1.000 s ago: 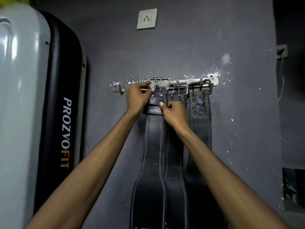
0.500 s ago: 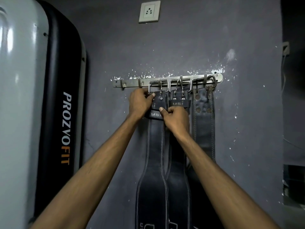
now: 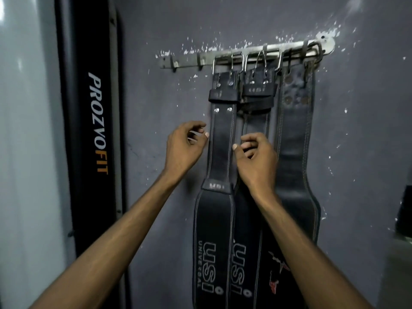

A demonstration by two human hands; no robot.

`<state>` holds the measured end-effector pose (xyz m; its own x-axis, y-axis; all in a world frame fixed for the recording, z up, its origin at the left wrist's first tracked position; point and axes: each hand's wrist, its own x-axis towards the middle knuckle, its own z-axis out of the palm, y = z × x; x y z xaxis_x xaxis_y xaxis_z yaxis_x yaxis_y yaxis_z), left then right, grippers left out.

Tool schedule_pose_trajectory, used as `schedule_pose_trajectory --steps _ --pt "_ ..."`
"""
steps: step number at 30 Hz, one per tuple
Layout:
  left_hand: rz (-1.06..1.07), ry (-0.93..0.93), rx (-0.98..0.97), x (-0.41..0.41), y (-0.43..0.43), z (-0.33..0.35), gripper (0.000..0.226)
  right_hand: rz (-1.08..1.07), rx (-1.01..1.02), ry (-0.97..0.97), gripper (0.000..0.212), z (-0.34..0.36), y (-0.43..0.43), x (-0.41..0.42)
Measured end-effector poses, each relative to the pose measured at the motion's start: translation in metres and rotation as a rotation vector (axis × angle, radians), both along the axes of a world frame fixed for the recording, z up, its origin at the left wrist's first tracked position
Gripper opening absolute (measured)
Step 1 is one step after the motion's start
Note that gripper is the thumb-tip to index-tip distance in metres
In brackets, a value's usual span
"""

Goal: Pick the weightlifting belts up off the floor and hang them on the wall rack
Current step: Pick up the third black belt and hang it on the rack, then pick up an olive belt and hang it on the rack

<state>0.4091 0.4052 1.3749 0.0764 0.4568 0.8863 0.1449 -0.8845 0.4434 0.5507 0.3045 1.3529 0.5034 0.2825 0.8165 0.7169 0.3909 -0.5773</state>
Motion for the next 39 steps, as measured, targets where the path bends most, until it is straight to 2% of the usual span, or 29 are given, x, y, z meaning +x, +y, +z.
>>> schedule_pose_trajectory --steps 4,9,18,25,29,35,39 --pt "-0.045 0.073 -0.039 -0.030 -0.011 -0.068 0.028 0.106 -0.037 0.039 0.015 -0.059 -0.011 -0.020" --pt "-0.151 0.157 -0.154 -0.067 -0.017 -0.167 0.028 0.083 -0.145 0.151 0.012 -0.148 -0.022 -0.053" --pt "-0.212 0.379 -0.436 -0.112 -0.034 -0.388 0.032 0.027 -0.507 0.311 0.015 -0.354 -0.066 -0.100" --pt "-0.194 0.548 -0.782 -0.140 -0.078 -0.576 0.029 -0.045 -0.789 0.488 0.019 -0.540 -0.110 -0.111" --pt "-0.217 0.584 -1.021 -0.162 -0.109 -0.698 0.029 -0.047 -0.927 0.553 0.015 -0.658 -0.145 -0.121" --pt "-0.217 0.791 -1.170 -0.190 -0.174 -0.876 0.036 -0.062 -1.122 0.671 0.009 -0.848 -0.210 -0.152" --pt "-0.215 0.864 -1.271 -0.197 -0.230 -0.996 0.031 -0.085 -1.237 0.755 0.008 -0.971 -0.260 -0.172"
